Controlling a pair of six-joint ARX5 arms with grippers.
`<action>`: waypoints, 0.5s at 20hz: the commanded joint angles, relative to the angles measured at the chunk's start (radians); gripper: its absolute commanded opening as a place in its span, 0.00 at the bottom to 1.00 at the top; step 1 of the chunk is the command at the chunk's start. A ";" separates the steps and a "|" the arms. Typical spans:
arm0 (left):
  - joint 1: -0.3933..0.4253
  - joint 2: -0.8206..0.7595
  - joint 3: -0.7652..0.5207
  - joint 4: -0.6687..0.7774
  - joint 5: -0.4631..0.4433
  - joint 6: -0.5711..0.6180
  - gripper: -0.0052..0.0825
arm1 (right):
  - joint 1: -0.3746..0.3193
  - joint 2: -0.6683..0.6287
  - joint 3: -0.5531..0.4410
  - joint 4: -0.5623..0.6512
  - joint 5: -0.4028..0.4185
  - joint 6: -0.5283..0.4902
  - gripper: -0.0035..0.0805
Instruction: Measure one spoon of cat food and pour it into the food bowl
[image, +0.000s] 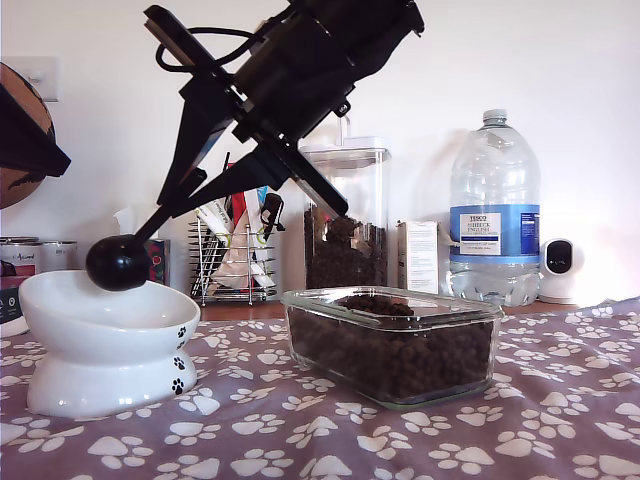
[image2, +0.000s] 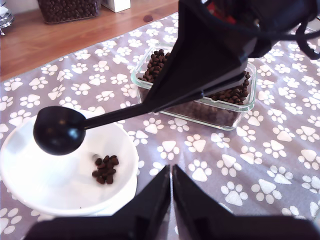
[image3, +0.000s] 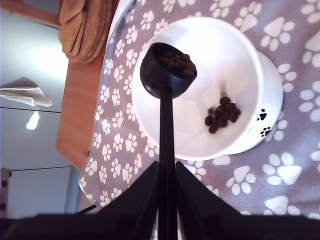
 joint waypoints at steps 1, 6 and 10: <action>0.001 0.003 -0.015 0.010 -0.002 0.000 0.04 | -0.013 -0.003 0.012 0.002 -0.023 0.047 0.03; 0.001 0.003 -0.015 0.010 -0.002 0.000 0.04 | -0.054 -0.003 0.012 0.047 -0.169 0.182 0.03; 0.001 0.003 -0.015 0.010 -0.002 0.000 0.04 | -0.094 -0.003 0.012 0.063 -0.291 0.231 0.03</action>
